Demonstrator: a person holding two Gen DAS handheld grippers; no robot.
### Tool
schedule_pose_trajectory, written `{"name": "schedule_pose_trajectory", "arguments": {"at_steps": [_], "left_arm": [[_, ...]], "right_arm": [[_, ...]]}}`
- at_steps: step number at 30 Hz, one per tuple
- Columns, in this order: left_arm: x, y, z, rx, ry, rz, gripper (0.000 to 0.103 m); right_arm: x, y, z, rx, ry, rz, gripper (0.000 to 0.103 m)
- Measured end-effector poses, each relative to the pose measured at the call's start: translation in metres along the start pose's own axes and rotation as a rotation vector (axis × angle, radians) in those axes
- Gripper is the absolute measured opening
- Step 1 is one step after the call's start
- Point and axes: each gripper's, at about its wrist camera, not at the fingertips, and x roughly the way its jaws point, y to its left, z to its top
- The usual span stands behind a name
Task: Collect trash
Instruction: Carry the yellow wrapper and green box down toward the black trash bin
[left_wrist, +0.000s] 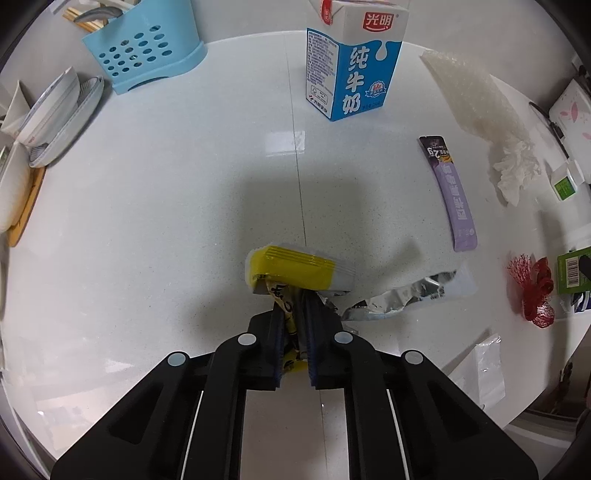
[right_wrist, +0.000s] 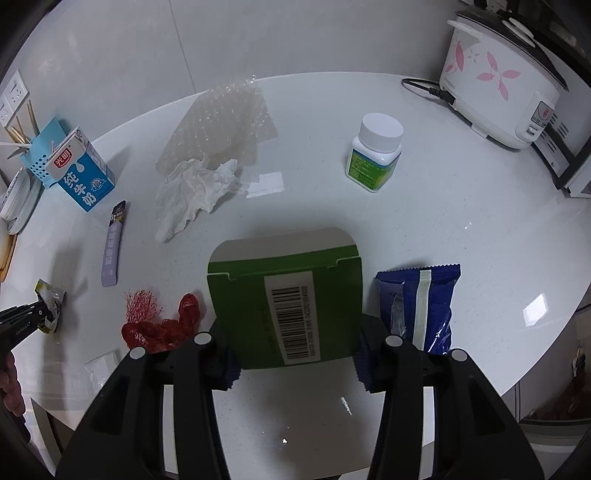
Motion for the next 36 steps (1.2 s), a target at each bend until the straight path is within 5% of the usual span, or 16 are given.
{"name": "schedule_pose_trajectory", "arguments": {"at_steps": [36], "left_arm": [[-0.104, -0.048, -0.035, 0.007, -0.169, -0.084, 0.007]], "right_arm": [[-0.071, 0.000, -0.017, -0.098, -0.096, 0.060, 0.045]]}}
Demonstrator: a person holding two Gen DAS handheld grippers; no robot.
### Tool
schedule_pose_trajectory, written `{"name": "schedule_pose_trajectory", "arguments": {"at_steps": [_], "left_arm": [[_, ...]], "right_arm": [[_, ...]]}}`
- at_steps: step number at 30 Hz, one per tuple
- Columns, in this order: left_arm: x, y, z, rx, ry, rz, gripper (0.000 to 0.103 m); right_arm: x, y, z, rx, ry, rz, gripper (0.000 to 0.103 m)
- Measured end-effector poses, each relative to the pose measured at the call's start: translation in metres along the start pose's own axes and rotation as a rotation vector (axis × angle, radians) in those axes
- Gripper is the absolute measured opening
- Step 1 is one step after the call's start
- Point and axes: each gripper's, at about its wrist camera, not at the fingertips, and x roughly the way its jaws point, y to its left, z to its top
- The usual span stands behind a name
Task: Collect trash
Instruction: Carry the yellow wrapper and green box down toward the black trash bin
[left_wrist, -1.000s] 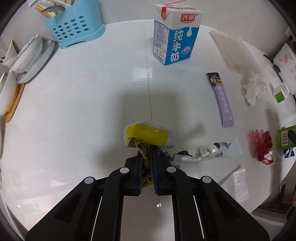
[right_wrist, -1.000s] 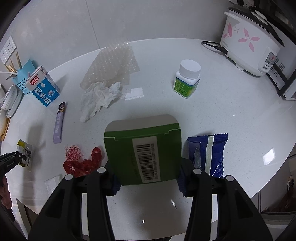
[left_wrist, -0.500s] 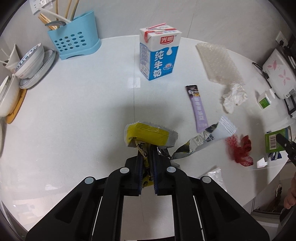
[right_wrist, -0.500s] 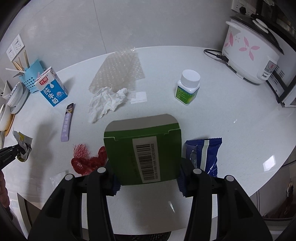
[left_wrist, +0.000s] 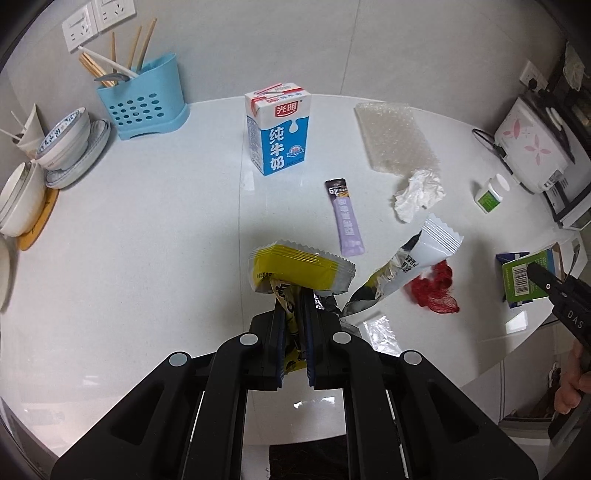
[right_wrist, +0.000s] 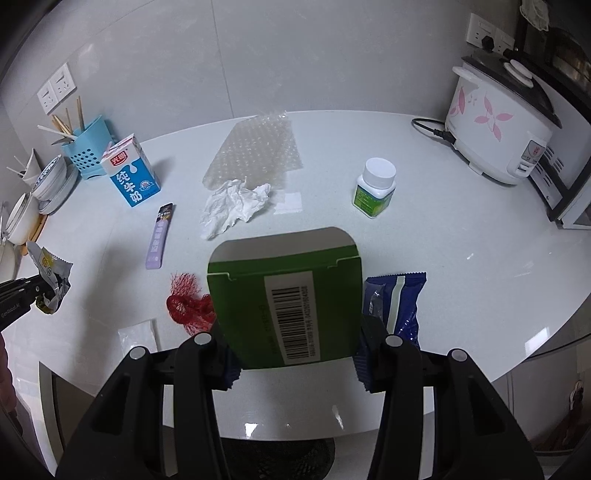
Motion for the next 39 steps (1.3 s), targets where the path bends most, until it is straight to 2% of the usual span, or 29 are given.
{"name": "schedule_pose_trajectory", "arguments": {"at_steps": [12, 25, 39], "left_arm": [[-0.039, -0.024, -0.030, 0.024, -0.044, -0.013, 0.008], [-0.076, -0.032, -0.062, 0.001, -0.078, -0.032, 0.007], [-0.102, -0.055, -0.116, 0.012, -0.119, -0.064, 0.007]], "right_arm": [[-0.034, 0.002, -0.023, -0.035, -0.025, 0.014, 0.045], [-0.072, 0.012, -0.050, -0.074, -0.054, 0.044, 0.045], [-0.100, 0.005, -0.102, -0.099, -0.090, 0.050, 0.045]]}}
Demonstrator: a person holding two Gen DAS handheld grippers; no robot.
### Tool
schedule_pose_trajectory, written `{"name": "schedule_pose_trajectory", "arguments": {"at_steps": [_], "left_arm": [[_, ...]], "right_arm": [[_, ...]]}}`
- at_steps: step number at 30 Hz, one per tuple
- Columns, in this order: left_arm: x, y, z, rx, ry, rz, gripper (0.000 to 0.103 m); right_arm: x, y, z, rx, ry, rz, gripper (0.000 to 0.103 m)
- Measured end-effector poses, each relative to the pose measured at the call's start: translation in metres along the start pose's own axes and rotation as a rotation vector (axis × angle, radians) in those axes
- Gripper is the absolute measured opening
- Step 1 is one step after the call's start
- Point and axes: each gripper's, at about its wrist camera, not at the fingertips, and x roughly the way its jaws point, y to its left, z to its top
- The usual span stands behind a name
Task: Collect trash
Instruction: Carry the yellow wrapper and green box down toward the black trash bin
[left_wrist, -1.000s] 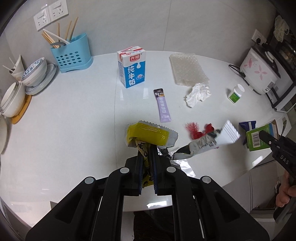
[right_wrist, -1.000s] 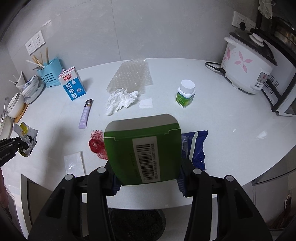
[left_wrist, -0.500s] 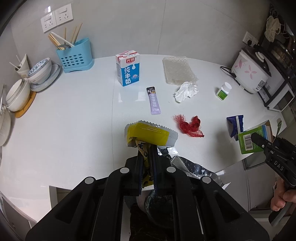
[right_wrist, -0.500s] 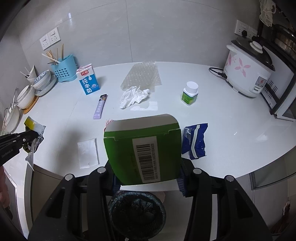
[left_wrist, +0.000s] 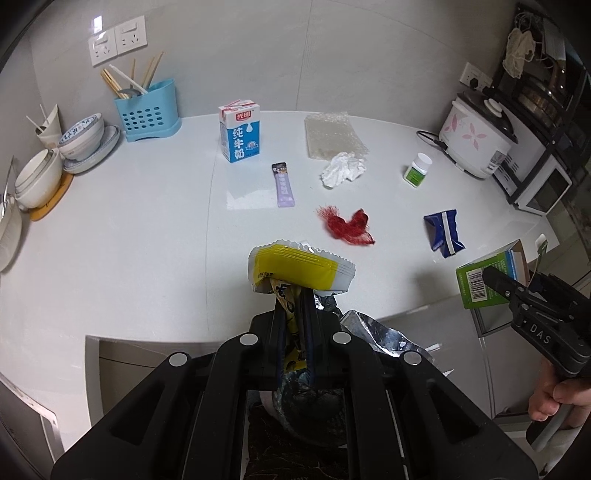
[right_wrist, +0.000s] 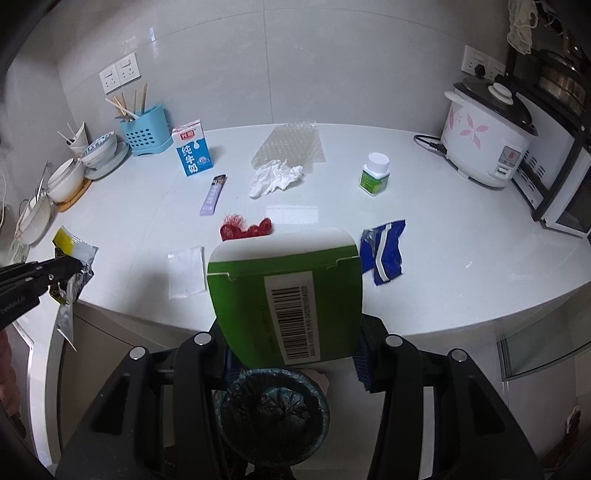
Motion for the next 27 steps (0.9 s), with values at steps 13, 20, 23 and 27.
{"name": "schedule_pose_trajectory", "arguments": {"at_steps": [13, 20, 23, 27], "left_arm": [[0.005, -0.026, -0.052, 0.008, 0.011, -0.045, 0.008], [0.018, -0.026, -0.078, -0.007, 0.033, -0.045, 0.008], [0.026, -0.026, -0.088, -0.005, 0.040, -0.048, 0.008], [0.036, -0.028, -0.098, 0.011, 0.046, -0.045, 0.008]], "right_arm": [[0.002, -0.002, -0.043, 0.002, 0.033, 0.019, 0.045], [0.012, 0.000, -0.062, -0.007, 0.066, 0.027, 0.045], [0.018, 0.000, -0.070, -0.010, 0.083, 0.031, 0.045], [0.025, -0.003, -0.083, -0.009, 0.101, 0.036, 0.045]]}}
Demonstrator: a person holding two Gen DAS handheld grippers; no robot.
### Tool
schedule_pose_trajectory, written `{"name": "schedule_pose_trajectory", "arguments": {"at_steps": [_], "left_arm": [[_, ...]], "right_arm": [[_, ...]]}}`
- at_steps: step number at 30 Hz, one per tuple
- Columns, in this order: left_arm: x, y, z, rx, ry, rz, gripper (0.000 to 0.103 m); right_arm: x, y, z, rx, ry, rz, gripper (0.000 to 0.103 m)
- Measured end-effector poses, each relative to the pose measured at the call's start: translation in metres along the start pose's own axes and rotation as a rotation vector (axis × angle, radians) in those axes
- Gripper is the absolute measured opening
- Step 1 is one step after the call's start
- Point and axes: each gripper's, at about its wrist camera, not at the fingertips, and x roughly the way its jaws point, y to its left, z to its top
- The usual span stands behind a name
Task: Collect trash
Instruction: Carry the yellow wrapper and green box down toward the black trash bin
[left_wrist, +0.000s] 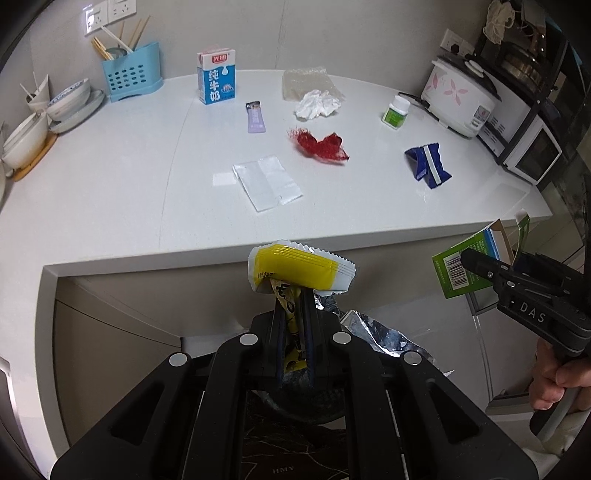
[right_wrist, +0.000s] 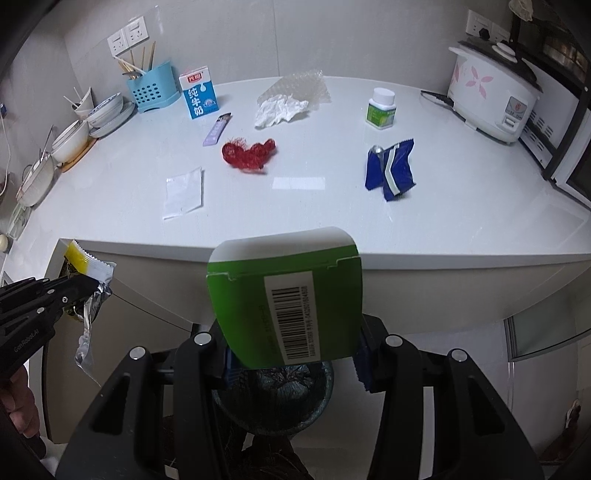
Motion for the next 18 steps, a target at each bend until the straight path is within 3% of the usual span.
{"name": "schedule_pose_trajectory", "arguments": {"at_steps": [18], "left_arm": [[0.063, 0.007, -0.035, 0.020, 0.013, -0.013, 0.008]], "right_arm": [[0.068, 0.003, -0.048, -0.028, 0.092, 0.053, 0.045]]}}
